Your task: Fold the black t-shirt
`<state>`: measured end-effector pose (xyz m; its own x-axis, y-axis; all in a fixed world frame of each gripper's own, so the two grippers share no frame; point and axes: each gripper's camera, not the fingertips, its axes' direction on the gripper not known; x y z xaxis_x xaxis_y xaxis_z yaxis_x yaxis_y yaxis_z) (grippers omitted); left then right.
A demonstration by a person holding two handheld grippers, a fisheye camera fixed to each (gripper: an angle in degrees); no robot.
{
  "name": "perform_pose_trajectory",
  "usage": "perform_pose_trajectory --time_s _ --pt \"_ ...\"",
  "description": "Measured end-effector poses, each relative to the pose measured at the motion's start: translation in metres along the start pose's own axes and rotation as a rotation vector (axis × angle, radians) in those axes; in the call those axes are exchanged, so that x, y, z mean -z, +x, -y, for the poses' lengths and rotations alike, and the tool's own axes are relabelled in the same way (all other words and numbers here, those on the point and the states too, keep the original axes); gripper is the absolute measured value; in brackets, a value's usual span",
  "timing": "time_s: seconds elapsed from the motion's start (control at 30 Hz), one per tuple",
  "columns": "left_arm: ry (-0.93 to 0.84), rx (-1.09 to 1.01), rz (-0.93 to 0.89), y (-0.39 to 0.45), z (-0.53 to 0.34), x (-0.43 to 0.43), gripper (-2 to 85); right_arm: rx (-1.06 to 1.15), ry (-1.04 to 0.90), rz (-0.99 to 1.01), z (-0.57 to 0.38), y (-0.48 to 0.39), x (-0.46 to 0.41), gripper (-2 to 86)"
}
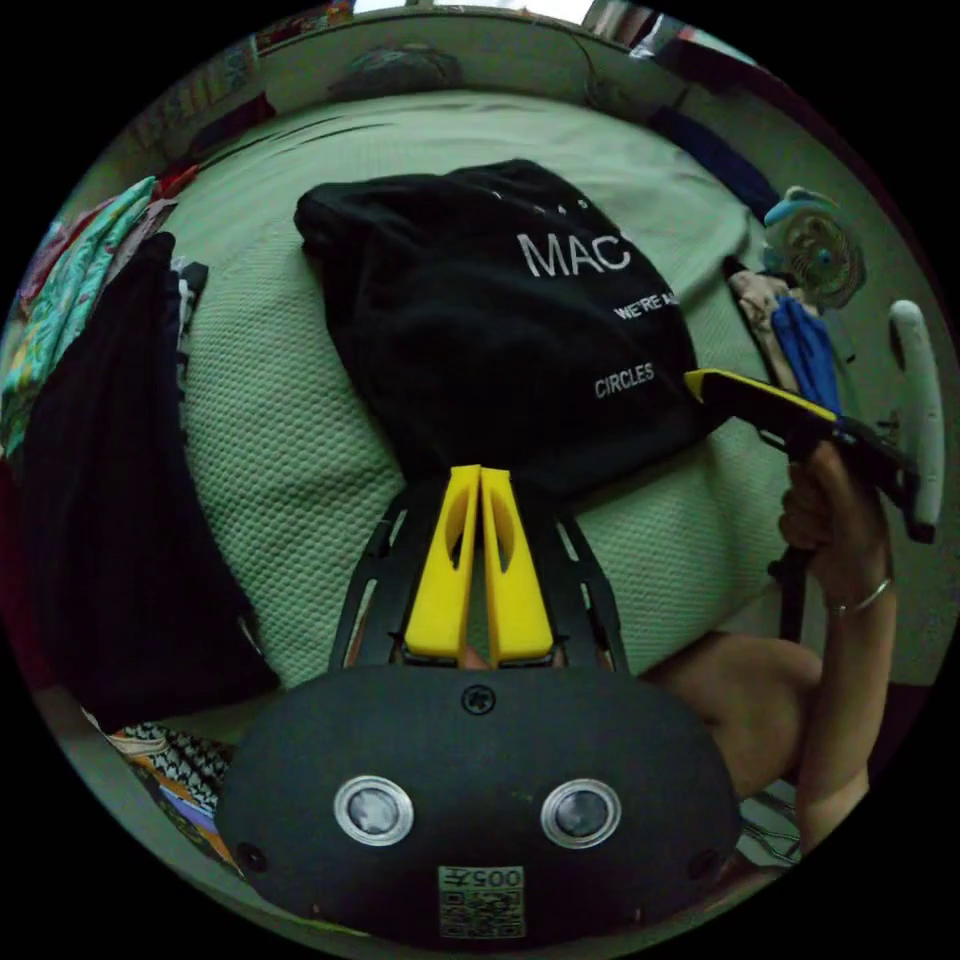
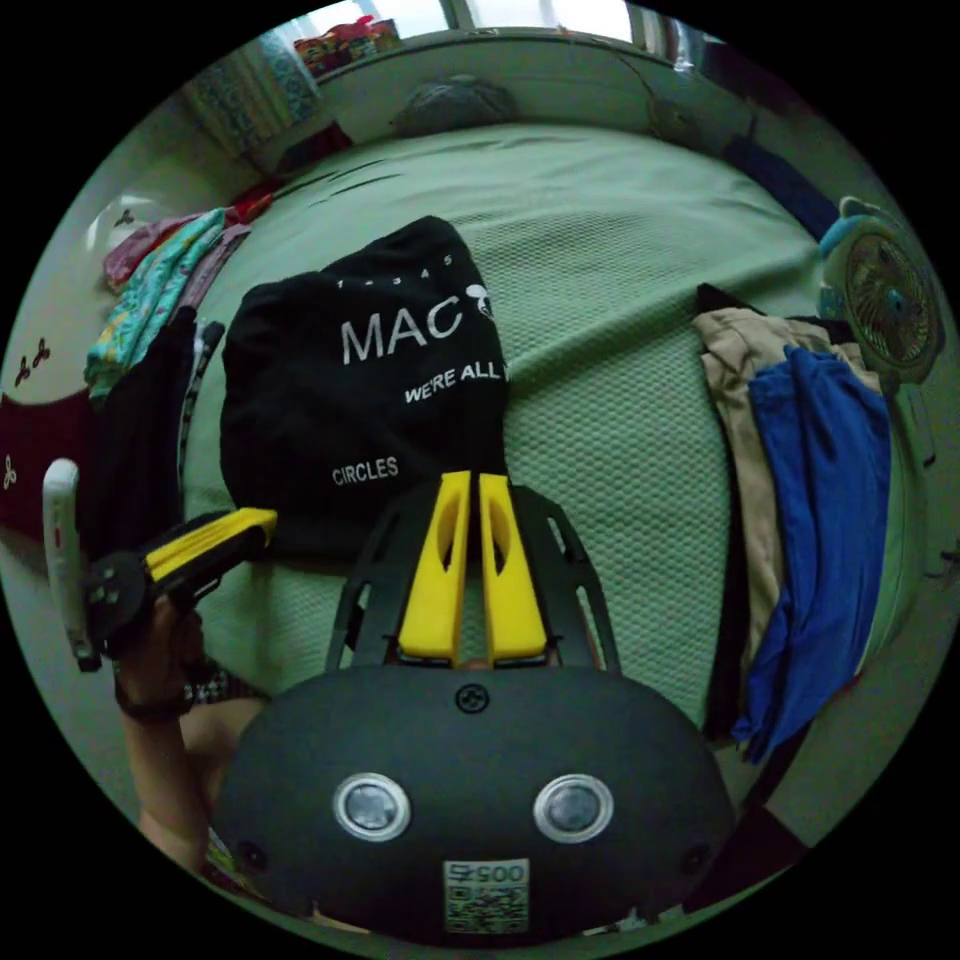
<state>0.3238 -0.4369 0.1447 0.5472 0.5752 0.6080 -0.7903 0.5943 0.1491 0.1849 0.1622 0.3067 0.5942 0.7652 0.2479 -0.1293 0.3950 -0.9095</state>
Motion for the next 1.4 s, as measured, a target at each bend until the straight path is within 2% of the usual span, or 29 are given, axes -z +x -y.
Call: perform_pose_trajectory --time_s 0.23,0.33,0.57,0.87,1.2,1.4 --pt "-0.052 0.01 0.045 0.015 -0.033 0.002 -0.7 0.05 -0.101 0.01 -0.014 -0.001 -0.005 -0.3" --pt "-0.035 0.006 0.063 0.024 -0.051 0.009 -0.7 -0.003 -0.062 0.03 -0.015 0.005 0.002 2.3" --pt "0.148 -0.01 0.156 0.04 -0.078 0.037 -0.7 0.016 0.066 0.065 -0.01 0.001 0.021 5.6" --pt "0.193 0.03 0.074 0.046 -0.061 0.03 -0.7 0.068 0.169 0.117 0.016 -0.025 0.022 5.9" --pt "0.103 -0.101 0.064 0.082 -0.05 0.014 -0.7 0.007 0.102 0.106 0.058 -0.018 -0.011 5.6" --pt "0.143 -0.107 0.032 0.086 -0.058 0.023 -0.7 -0.001 0.051 0.065 0.076 -0.02 -0.034 5.4"
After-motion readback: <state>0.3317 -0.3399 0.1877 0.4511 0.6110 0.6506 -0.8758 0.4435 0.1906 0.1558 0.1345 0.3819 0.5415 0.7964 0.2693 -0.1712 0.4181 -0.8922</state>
